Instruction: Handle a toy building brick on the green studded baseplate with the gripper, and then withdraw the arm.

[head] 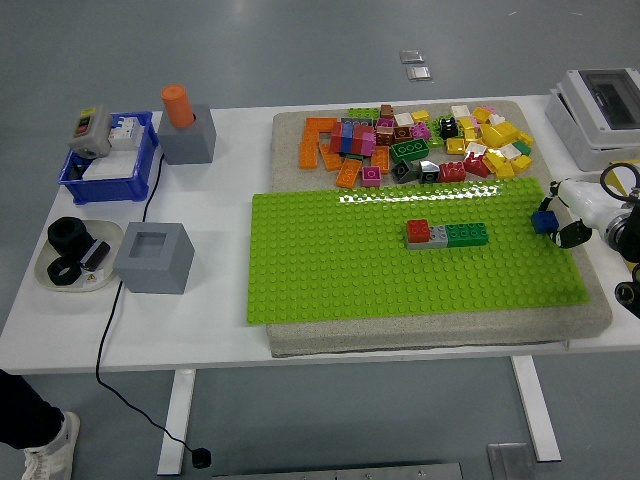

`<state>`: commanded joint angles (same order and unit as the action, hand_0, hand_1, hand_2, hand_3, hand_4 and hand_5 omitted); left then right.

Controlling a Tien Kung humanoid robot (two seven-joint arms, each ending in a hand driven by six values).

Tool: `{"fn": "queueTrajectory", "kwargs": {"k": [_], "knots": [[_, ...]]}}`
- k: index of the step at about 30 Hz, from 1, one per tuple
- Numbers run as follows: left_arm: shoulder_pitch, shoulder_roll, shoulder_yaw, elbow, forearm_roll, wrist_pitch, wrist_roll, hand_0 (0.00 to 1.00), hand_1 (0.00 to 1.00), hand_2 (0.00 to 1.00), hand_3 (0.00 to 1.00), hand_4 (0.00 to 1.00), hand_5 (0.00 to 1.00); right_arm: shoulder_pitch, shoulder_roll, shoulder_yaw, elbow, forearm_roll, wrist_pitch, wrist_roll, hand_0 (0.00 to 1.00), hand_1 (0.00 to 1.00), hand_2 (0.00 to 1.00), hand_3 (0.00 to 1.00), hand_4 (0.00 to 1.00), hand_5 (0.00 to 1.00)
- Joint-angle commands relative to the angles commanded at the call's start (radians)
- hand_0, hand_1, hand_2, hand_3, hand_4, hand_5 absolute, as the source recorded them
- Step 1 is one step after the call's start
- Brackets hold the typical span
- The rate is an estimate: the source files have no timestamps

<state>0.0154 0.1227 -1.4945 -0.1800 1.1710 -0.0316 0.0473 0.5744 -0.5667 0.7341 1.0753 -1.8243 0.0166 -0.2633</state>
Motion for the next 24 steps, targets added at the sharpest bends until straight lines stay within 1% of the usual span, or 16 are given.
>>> {"fn": "queueTrajectory", "kwargs": {"k": [4, 7, 8, 13, 18, 24], "knots": [[0.001, 0.000, 0.000, 0.000, 0.000, 0.000, 0.000, 0.596, 0.616, 0.543, 0.597, 0.751, 0.196, -0.001, -0.001, 0.007, 0.014, 0.003, -0.001, -0.002, 0.945, 0.941, 0.947, 0.594, 0.622, 0.044], [0.001, -0.001, 0.001, 0.000, -0.003, 0.001, 0.000, 0.596, 0.616, 0.543, 0.597, 0.751, 0.196, 0.000, -0.004, 0.014, 0.043, 0.013, -0.003, -0.004, 0.945, 0.941, 0.947, 0.594, 0.622, 0.044], [0.001, -0.001, 0.001, 0.000, -0.003, 0.001, 0.000, 0.596, 0.616, 0.543, 0.596, 0.752, 0.198, 0.001, -0.004, 0.015, 0.053, 0.016, -0.004, -0.005, 0.943, 0.939, 0.942, 0.585, 0.596, 0.053], [0.001, -0.002, 0.001, 0.000, -0.005, 0.001, -0.001, 0.596, 0.616, 0.543, 0.596, 0.752, 0.198, -0.002, -0.001, 0.008, 0.111, 0.053, -0.004, -0.016, 0.943, 0.939, 0.942, 0.585, 0.596, 0.053], [0.003, -0.003, 0.002, 0.000, -0.007, 0.001, -0.001, 0.596, 0.616, 0.543, 0.597, 0.753, 0.199, -0.017, 0.018, 0.020, 0.168, 0.071, 0.004, -0.039, 0.942, 0.940, 0.941, 0.577, 0.593, 0.052], [0.006, -0.004, 0.000, 0.000, -0.005, 0.001, -0.002, 0.596, 0.616, 0.543, 0.597, 0.756, 0.202, -0.046, 0.058, 0.051, 0.217, 0.061, 0.006, -0.055, 0.943, 0.939, 0.941, 0.580, 0.590, 0.054]]}}
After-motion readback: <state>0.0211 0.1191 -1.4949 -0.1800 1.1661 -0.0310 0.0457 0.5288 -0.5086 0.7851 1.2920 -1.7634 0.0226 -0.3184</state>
